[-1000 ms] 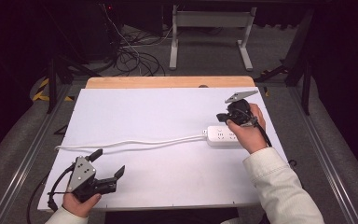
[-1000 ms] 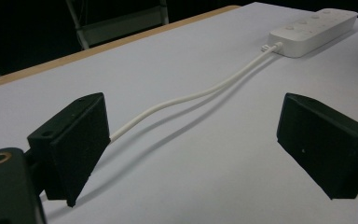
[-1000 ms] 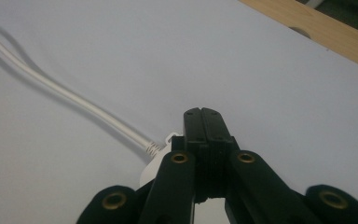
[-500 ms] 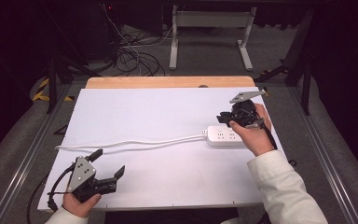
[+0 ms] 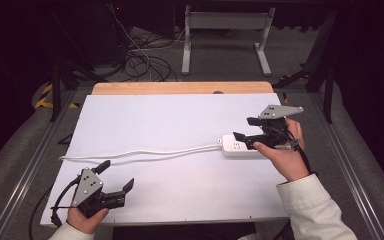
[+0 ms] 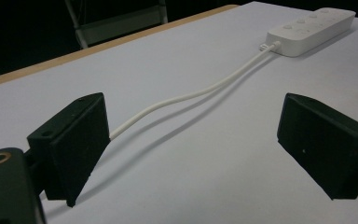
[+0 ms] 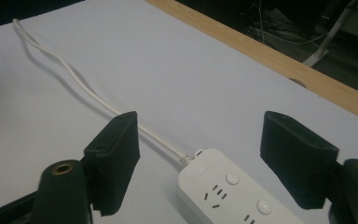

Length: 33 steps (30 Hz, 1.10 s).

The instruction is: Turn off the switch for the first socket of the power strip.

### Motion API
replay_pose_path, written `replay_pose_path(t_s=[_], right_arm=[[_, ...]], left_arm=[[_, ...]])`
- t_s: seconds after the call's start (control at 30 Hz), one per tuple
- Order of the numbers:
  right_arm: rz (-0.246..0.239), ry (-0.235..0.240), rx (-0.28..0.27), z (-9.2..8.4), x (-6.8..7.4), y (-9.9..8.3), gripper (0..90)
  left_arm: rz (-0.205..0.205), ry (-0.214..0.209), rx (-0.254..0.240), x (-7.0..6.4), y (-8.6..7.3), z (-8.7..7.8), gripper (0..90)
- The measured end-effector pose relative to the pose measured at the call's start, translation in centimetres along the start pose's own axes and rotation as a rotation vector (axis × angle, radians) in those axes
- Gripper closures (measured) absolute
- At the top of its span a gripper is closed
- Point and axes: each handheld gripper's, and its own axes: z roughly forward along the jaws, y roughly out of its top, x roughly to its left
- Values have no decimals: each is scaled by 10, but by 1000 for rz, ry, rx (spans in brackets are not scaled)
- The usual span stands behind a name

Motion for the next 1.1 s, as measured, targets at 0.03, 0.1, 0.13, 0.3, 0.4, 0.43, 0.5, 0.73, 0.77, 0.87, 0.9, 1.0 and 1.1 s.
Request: replay_pose_path(t_s=[0.03, 0.1, 0.13, 0.3, 0.4, 0.43, 0.5, 0.73, 0.77, 0.87, 0.9, 1.0, 1.1], right_arm=[[-9, 9, -18, -5, 3, -2, 246], [-20, 25, -40, -9, 6, -5, 230], [-20, 25, -40, -9, 6, -5, 230], [-25, 65, -110, -19, 14, -16, 178], [-21, 83, -138, -23, 18, -24, 162], [-22, 91, -151, -24, 18, -27, 152], [-19, 98, -164, -25, 19, -30, 143], [7, 130, -214, -28, 22, -56, 118], [6, 123, -215, -28, 22, -64, 115], [0, 129, -217, -26, 22, -75, 111], [0, 129, -217, -26, 22, -75, 111], [3, 131, -219, -23, 22, -90, 110], [17, 133, -219, -18, 22, -101, 111]], left_arm=[[2, 0, 1, 0, 0, 0, 94], [0, -3, 4, -1, 0, 0, 93], [1, -3, 3, -1, 0, 0, 93], [2, -6, 3, -2, 0, -1, 92], [4, -10, 4, -3, 0, -2, 91], [9, -9, 4, -3, 0, -2, 91], [-1, -11, 1, -5, 0, -3, 91], [5, -10, -1, -7, 0, -4, 91], [2, -9, -2, -7, 0, -5, 91], [0, -10, 1, -7, -1, -5, 91], [1, -10, 1, -8, -1, -5, 91], [-1, -7, 0, -8, -1, -6, 91], [8, -8, 4, -8, -1, -6, 91]])
